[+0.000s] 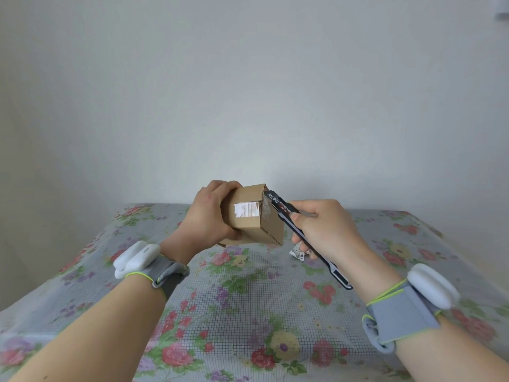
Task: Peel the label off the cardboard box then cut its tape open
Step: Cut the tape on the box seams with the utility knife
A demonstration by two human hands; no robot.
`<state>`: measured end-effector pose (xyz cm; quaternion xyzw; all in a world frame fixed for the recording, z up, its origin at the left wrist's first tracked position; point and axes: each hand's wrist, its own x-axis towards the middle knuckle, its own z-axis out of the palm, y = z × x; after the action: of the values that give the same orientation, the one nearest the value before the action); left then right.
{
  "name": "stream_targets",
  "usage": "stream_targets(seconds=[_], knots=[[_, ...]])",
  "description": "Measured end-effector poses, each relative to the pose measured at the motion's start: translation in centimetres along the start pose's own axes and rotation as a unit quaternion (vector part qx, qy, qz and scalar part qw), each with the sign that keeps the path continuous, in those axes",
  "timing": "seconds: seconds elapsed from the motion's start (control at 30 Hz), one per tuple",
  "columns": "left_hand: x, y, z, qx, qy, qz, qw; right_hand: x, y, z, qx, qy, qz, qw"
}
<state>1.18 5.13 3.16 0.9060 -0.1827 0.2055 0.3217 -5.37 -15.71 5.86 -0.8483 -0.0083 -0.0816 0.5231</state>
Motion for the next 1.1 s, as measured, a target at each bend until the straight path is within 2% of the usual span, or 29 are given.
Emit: stream_targets(seconds=[0.17, 0.3, 0.47, 0.6, 0.97, 1.1], knots=[[-0.1, -0.2, 0.1, 0.001, 0.002, 0.008, 1.000, -0.2, 0.1, -0.2, -0.041, -0.004, -0.018, 0.999], [-0.1, -0.4, 0.2, 0.006, 0.002, 0.009, 1.000, 0.0, 0.5, 0.1, -0.099, 0.032, -0.050, 0.993], [0.1, -0.6, 0.0, 0.031, 0.008, 0.010, 0.999, 0.0, 1.0, 1.2, -0.108, 0.047, -0.090, 0.989], [-0.2, -0.8, -0.1, 0.013, 0.012, -0.010, 1.000, -0.4, 1.2, 1.2, -0.108, 0.017, -0.076, 0.991], [0.1, -0.4, 0.0, 0.028, -0.017, 0.006, 0.999, 0.1, 1.0, 0.8, -0.050, 0.021, -0.030, 0.998], [0.0, -0.6, -0.1, 0.049, -0.015, 0.010, 0.999, 0.0, 1.1, 1.4, -0.100, 0.021, -0.059, 0.993]])
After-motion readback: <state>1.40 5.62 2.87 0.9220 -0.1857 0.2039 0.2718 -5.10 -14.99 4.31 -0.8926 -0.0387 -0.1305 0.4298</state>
